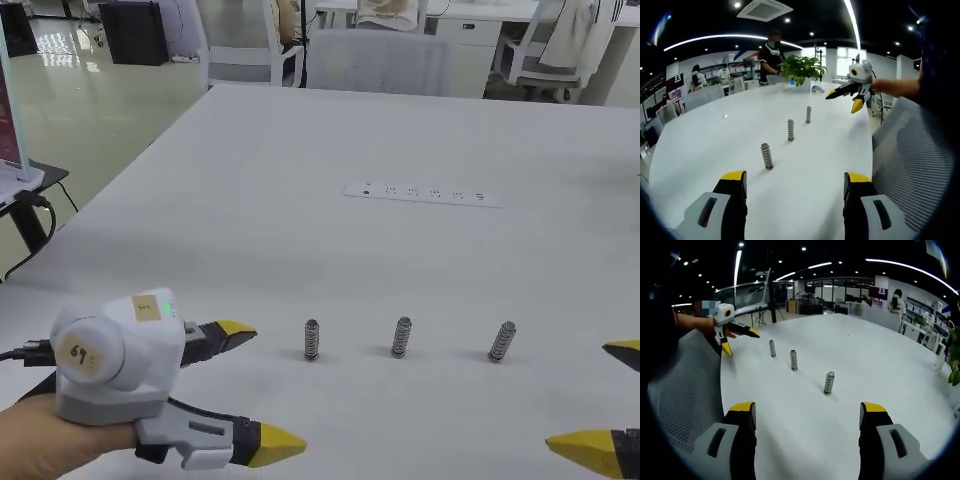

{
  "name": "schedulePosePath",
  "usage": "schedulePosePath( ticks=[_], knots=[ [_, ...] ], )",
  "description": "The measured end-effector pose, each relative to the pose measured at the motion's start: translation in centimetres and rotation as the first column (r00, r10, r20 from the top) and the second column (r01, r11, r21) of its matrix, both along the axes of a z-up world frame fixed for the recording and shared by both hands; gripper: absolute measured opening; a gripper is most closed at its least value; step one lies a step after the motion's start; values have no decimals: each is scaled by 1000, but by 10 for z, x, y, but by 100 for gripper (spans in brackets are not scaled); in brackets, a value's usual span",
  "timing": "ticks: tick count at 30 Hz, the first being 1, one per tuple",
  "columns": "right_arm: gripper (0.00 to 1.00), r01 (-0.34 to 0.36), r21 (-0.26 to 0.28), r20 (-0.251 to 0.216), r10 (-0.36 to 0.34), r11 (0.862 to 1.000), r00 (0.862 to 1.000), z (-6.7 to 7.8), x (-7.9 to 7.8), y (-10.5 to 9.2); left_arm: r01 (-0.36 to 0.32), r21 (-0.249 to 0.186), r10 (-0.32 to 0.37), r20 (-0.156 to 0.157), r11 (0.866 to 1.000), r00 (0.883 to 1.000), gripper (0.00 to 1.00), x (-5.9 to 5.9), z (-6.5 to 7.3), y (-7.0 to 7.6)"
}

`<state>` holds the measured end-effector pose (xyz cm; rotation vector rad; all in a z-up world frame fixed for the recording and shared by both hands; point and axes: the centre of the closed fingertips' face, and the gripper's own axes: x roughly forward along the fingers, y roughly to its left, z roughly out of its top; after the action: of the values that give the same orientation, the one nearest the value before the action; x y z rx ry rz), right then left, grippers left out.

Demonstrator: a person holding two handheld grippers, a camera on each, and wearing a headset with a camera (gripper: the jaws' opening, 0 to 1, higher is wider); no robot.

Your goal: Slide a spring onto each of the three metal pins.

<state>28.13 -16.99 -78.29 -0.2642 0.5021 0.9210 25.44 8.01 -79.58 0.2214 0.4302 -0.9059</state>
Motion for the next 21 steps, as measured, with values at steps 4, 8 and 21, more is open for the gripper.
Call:
schedulePosePath(
  ticks=[4, 8, 21],
  knots=[
    [85, 3, -3, -1, -3, 1000, 1000, -1, 0, -1, -9, 3, 9, 2, 1000, 1000, 76, 2, 0, 2],
    [85, 5, -4, -5, -5, 1000, 1000, -2, 0, -1, -13, 2, 13, 3, 1000, 1000, 76, 2, 0, 2],
    [85, 12, -6, -8, -12, 1000, 1000, -2, 0, -2, -19, 3, 19, 7, 1000, 1000, 75, 4, 0, 4]
  ],
)
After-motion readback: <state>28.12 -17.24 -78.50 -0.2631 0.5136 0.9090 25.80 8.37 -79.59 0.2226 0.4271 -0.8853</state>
